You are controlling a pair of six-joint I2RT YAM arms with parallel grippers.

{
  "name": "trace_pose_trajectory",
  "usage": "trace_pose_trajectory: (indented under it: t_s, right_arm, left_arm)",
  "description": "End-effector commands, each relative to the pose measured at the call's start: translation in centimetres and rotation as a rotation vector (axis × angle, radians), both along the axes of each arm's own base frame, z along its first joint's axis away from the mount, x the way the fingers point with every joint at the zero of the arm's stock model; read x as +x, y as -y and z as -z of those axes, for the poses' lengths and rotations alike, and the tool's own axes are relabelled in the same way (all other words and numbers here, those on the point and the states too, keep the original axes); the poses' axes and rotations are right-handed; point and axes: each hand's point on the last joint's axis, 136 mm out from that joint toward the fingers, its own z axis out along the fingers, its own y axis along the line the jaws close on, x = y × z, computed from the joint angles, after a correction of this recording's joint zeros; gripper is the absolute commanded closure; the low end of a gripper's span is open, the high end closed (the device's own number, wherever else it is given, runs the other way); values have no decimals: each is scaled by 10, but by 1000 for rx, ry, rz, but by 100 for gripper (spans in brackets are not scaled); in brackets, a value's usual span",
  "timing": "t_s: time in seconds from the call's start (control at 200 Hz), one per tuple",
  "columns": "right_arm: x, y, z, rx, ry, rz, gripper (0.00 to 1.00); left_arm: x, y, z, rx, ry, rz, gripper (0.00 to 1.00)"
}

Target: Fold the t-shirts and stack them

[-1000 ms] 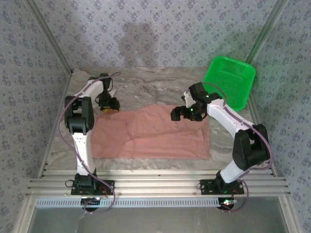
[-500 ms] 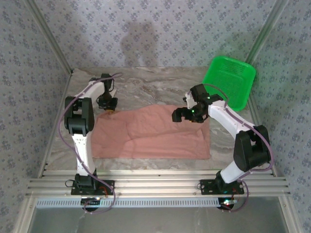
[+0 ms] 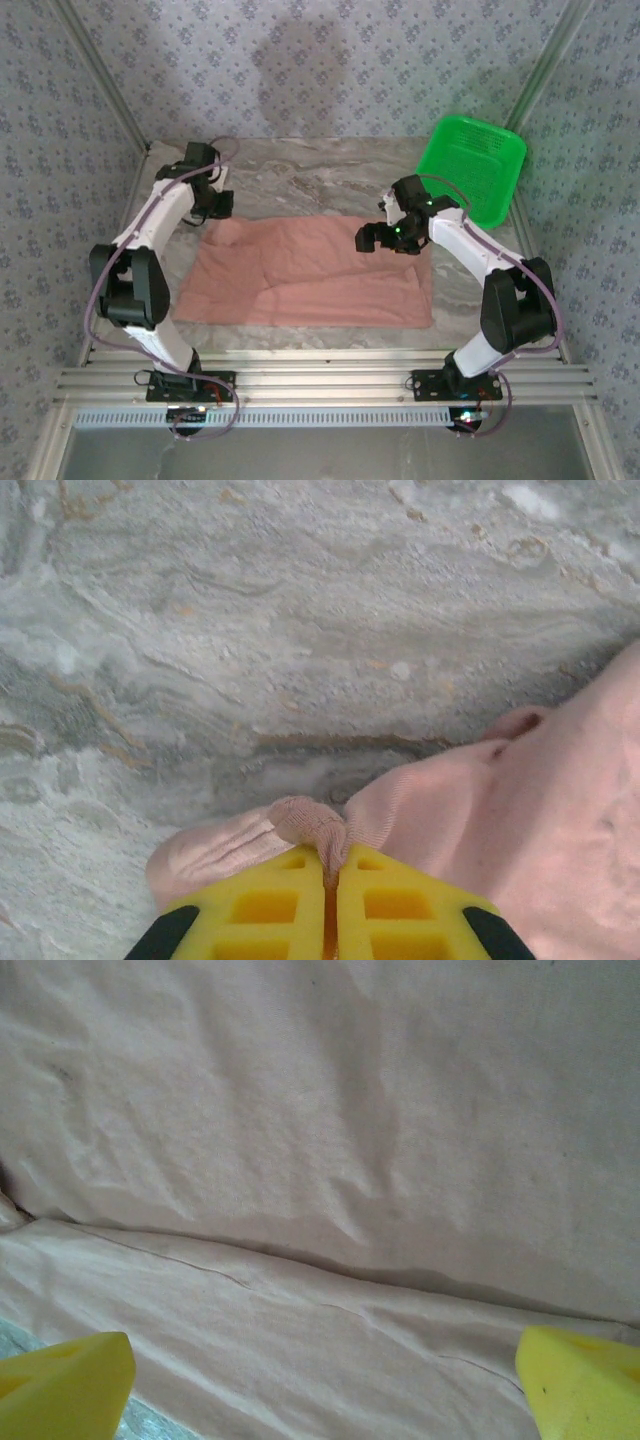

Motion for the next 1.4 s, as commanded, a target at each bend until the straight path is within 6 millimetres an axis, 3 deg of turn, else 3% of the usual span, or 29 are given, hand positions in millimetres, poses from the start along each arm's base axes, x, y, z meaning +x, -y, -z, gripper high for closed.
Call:
trace_pose_trajectory:
  t_s: [0.0, 0.165, 0.315, 0.52, 0.625, 0.69, 0.765, 0.879, 1.004, 1.219, 1.394]
  right_arm:
    - [-2, 7, 2, -14, -4, 28, 0]
    - [-3, 9, 6, -17, -10, 40, 0]
    - [-5, 11, 10, -22, -22, 51, 0]
    - [-4, 12, 12, -24, -23, 60, 0]
    - [-1, 12, 13, -21, -25, 66, 0]
    - [0, 11, 16, -21, -30, 70, 0]
    - [1, 11, 17, -21, -38, 74, 0]
    - [1, 11, 19, -23, -42, 75, 0]
    - [-1, 12, 17, -25, -41, 74, 0]
    - [-1, 11, 14, -16, -29, 68, 0]
    - [-3, 11, 11, -7, -22, 66, 0]
  left_arm:
    - [-18, 7, -5, -24, 16, -3, 92]
    - [-53, 23, -16, -80, 53, 15, 91]
    - [-102, 42, -4, -177, 2, 9, 91]
    - [-167, 54, 38, -282, -177, -82, 90]
    - [-190, 54, 64, -280, -282, -141, 90]
    - [-197, 57, 74, -294, -328, -159, 82]
    - [-192, 63, 72, -324, -325, -171, 67]
    - [-172, 73, 43, -398, -227, -153, 51]
    - [-148, 61, 15, -409, -136, -237, 30]
    - [-105, 24, 19, -361, -138, -362, 27]
    - [-72, 25, 39, -434, -183, -372, 34]
